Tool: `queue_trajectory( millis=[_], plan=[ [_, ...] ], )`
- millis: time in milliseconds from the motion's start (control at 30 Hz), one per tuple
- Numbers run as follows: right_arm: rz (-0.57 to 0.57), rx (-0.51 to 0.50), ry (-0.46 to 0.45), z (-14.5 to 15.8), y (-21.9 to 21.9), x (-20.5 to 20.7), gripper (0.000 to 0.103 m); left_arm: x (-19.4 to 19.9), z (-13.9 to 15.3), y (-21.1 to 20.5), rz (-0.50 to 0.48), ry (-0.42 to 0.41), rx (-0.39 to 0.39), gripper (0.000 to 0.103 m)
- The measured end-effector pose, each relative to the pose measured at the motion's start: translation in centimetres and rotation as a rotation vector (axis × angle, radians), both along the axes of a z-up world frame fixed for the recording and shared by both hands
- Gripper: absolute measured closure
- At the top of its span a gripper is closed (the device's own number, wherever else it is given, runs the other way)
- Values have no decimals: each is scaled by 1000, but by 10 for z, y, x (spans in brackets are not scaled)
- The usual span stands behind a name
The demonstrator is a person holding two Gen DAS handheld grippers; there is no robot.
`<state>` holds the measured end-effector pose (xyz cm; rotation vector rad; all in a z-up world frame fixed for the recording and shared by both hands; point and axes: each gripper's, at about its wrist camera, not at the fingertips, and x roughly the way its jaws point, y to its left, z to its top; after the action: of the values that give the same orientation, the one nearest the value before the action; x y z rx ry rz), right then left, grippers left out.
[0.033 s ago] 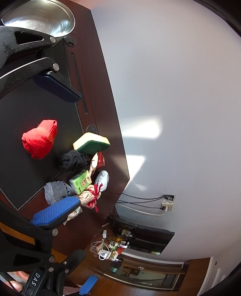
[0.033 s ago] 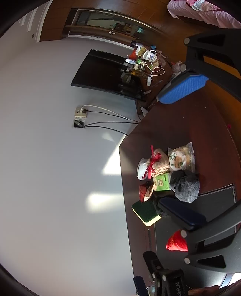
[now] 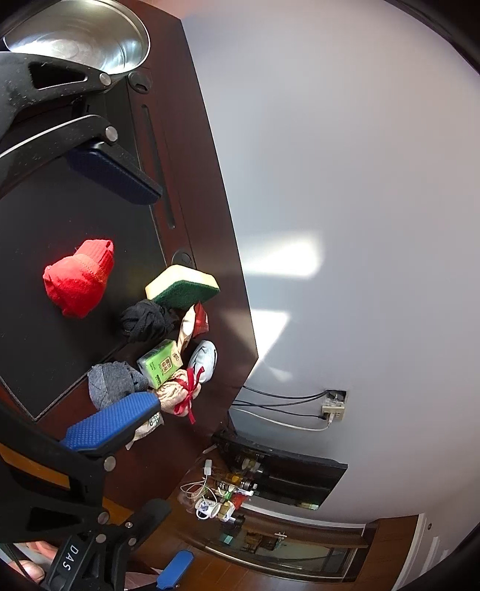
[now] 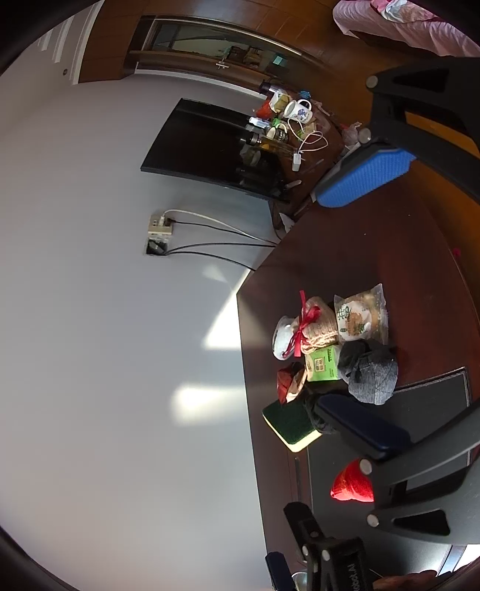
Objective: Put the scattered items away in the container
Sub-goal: 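Move the left tool toward the red knit sock while the right tool approaches the grey sock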
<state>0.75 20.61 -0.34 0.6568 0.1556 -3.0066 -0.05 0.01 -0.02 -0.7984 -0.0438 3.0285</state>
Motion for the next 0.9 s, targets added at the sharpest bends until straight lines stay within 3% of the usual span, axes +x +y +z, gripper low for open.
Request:
queue_trajectory(
  millis=[133,333,533,833,900],
  plan=[
    [5,8,8,3,2,1,0,-6,-3,-5,1,-13,34,0],
    [-6,28,12,-1,1,0,0,-6,-5,-5,9,-2,27,0],
    [-17,18,55,16,7,2,0,-8,-1,-5,25,12,16,0],
    [-3,-35,-1,15,13,-4,0,-6,2,-8,36,26,5,0],
    [-6,-42,52,20,14,5,0,-5,2,-9,39,27,6,0]
  ],
)
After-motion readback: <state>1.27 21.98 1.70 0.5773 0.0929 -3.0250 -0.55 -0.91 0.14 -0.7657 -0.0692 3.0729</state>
